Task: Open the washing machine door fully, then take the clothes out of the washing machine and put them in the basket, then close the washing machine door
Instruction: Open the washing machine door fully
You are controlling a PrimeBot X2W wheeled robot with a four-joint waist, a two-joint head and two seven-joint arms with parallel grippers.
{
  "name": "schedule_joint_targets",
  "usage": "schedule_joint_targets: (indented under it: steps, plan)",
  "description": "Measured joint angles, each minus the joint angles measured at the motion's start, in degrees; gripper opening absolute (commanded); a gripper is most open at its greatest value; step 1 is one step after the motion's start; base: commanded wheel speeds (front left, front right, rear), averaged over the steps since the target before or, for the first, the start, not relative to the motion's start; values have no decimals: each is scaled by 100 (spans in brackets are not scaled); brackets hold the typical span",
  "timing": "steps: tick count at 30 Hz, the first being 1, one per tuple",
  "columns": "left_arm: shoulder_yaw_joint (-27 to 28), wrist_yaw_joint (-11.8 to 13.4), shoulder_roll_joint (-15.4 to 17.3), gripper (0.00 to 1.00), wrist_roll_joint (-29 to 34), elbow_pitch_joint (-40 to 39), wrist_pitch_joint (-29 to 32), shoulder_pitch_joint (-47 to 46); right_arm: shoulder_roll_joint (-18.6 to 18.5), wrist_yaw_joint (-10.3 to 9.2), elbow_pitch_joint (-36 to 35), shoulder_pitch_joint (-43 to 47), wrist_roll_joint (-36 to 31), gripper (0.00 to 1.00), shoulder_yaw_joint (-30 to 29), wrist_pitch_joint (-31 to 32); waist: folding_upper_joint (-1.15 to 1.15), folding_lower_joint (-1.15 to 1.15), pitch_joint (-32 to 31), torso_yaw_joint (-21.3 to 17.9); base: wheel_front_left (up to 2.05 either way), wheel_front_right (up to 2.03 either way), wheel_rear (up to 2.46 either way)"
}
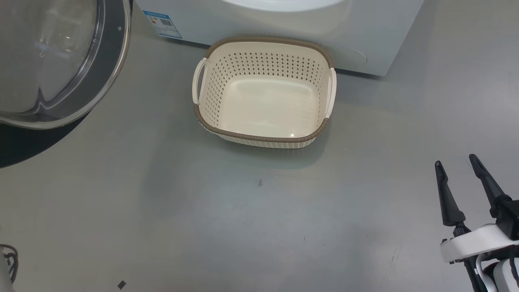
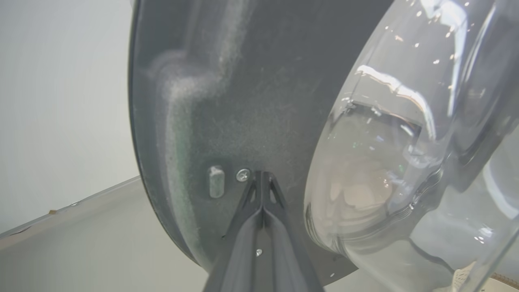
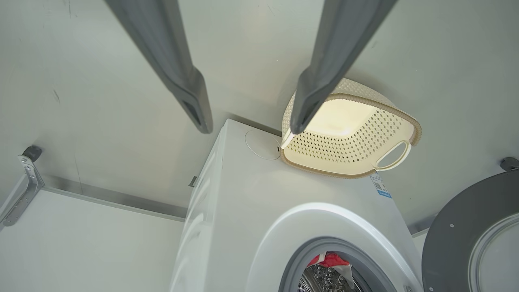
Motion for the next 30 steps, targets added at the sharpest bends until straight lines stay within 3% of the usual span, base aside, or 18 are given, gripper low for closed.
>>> schedule_joint_targets:
  steps: [14, 21, 30]
  plan:
    - [47, 2, 101, 0, 4, 459, -243, -165, -49, 35, -21, -5, 1, 100, 0, 26, 0, 0, 71, 72, 0, 0, 0]
    - [-203, 8, 101, 0, 185, 656, -375, -165, 38, 35, 147, -40, 12, 100, 2, 24, 0, 0, -124, 62, 0, 0, 0]
    - [-783, -289, 45, 0, 610, 661, -516, -58, 343, 23, 391, -97, 174, 100, -25, -18, 0, 0, -610, -6, 0, 0, 0]
